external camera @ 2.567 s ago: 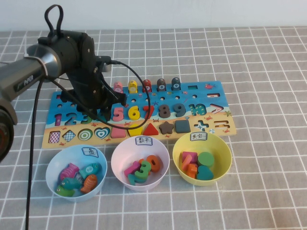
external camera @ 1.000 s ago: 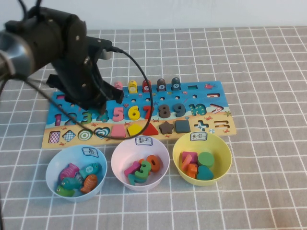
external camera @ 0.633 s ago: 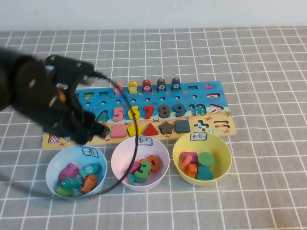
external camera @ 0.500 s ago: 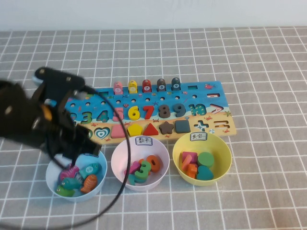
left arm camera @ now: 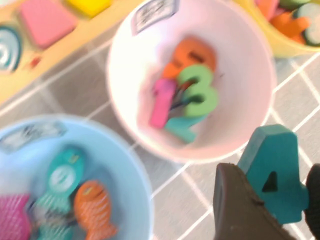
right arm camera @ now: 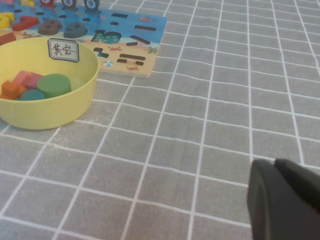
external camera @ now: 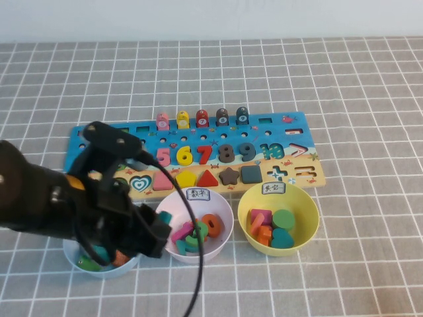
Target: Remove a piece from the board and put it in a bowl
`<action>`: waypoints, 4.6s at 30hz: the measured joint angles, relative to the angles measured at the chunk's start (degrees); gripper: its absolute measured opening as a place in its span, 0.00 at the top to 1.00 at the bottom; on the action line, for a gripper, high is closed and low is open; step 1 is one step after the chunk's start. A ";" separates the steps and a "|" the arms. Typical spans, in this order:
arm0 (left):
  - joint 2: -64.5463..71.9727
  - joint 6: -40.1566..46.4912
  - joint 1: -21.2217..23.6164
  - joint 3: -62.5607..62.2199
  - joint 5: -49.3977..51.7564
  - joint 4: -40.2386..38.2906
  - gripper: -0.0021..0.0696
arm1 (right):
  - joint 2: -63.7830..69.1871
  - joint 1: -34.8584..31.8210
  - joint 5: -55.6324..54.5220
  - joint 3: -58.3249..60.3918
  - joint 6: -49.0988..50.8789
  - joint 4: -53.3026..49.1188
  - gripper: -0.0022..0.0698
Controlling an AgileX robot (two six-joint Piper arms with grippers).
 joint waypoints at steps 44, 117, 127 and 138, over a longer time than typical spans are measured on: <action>18.00 -15.32 -8.87 -3.73 -10.22 8.66 0.64 | 0.00 0.00 0.00 0.00 0.00 0.00 0.99; -5.66 -14.71 -8.66 4.42 1.77 11.92 0.71 | 0.00 0.00 0.00 0.00 0.00 0.00 0.99; -25.61 -14.71 -8.66 4.75 1.41 13.93 0.97 | 0.00 0.00 0.00 0.00 0.00 0.00 0.99; -48.11 -20.28 -8.66 11.92 3.47 17.59 0.97 | 0.00 0.00 0.00 0.00 0.00 0.00 0.99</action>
